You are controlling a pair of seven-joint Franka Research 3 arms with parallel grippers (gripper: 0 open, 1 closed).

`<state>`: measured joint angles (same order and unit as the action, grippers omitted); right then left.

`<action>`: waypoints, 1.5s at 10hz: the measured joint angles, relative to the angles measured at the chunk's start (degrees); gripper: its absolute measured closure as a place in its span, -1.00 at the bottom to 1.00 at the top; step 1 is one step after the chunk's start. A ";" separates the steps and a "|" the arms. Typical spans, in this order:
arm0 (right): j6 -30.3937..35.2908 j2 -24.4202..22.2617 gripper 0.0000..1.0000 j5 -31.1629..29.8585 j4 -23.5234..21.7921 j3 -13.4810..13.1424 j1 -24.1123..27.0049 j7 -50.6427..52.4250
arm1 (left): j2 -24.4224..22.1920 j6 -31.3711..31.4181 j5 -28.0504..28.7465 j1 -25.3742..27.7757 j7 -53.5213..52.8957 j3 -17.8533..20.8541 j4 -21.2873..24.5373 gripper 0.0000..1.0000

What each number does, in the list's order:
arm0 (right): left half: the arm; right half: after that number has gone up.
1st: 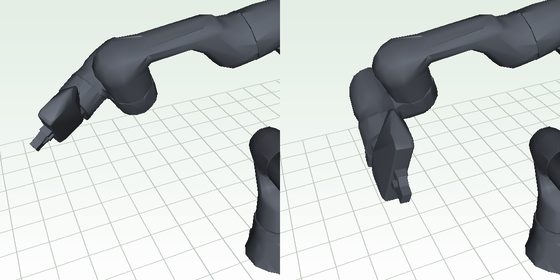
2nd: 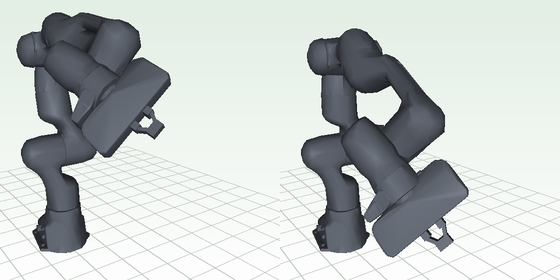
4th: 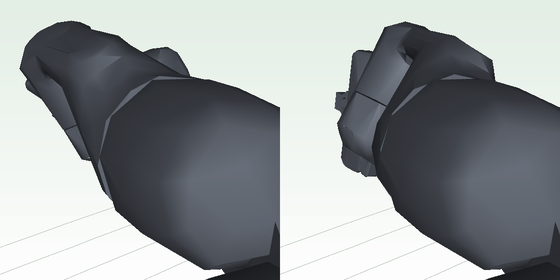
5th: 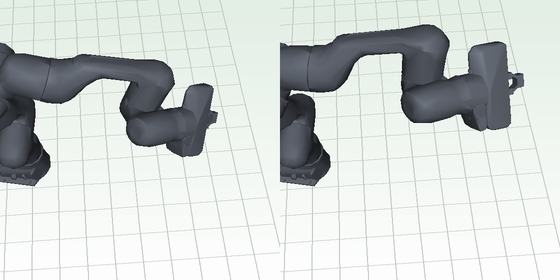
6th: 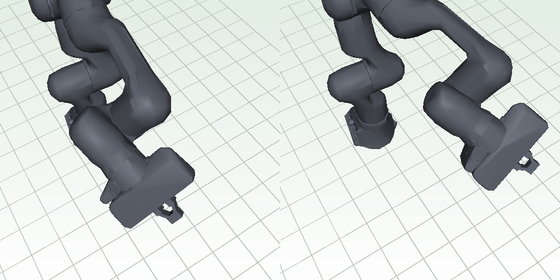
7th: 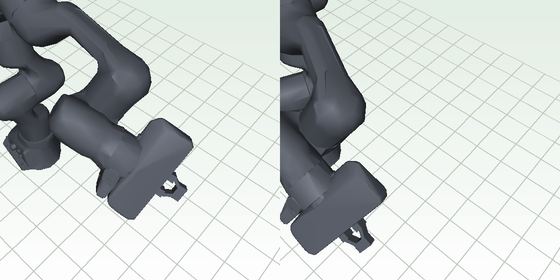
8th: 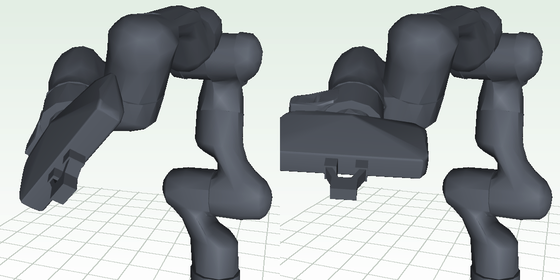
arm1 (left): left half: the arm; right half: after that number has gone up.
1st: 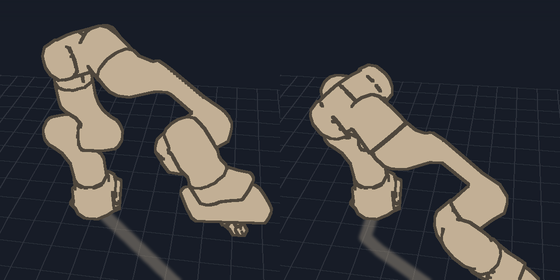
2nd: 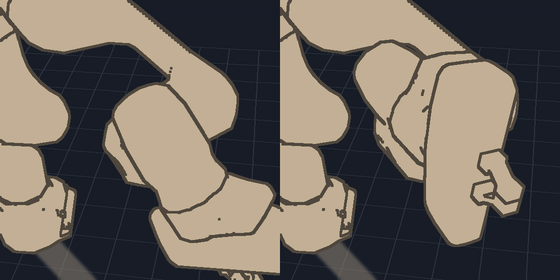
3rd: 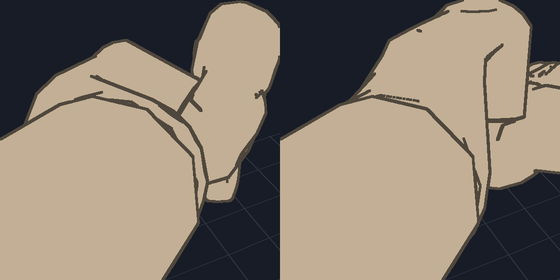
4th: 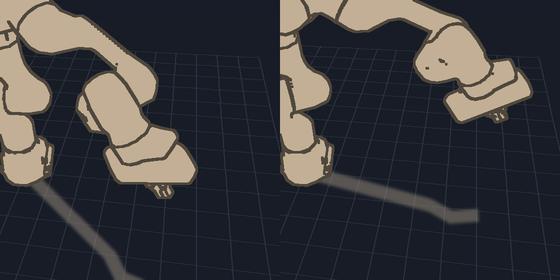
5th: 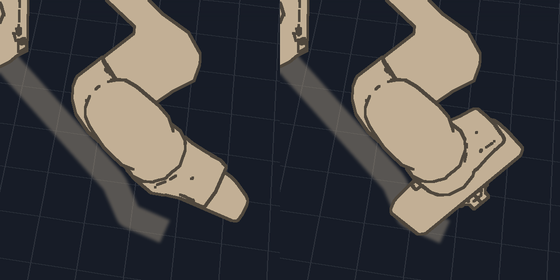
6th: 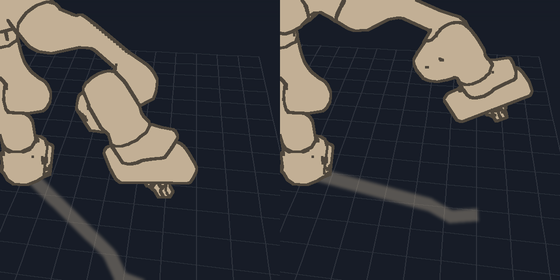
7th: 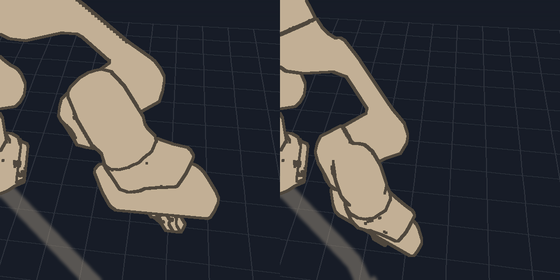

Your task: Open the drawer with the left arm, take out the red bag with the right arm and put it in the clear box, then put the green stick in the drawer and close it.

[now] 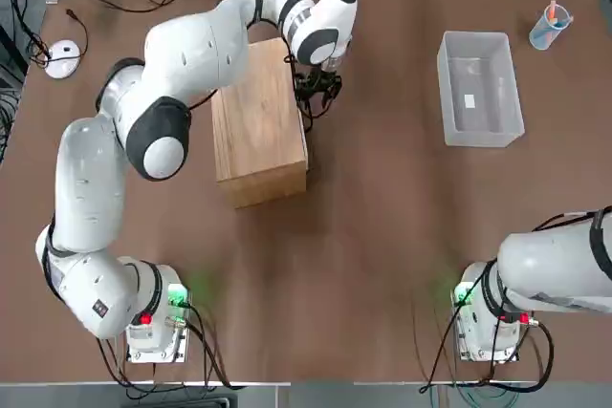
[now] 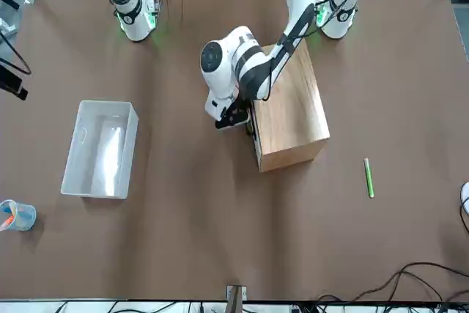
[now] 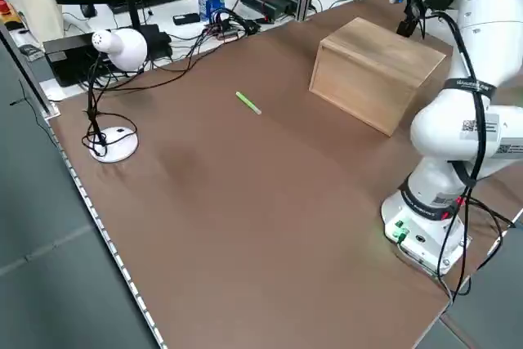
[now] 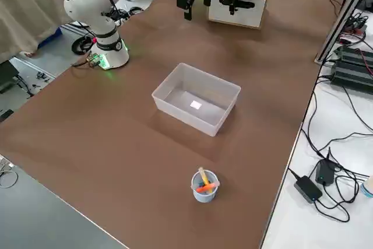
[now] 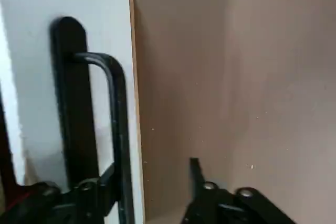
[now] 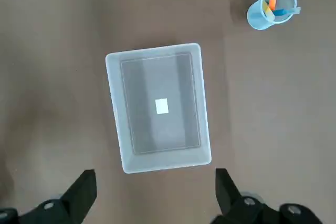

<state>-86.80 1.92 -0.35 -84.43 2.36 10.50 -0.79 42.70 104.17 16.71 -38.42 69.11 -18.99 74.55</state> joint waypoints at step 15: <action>-0.01 0.94 -1.00 0.00 0.02 0.64 -0.27 0.00 | 0.65 21.58 -0.47 -1.60 2.86 -0.46 0.35 0.81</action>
<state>-86.81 2.86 -0.35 -84.40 2.99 10.23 -0.79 43.35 125.75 16.24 -40.01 71.97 -19.45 74.90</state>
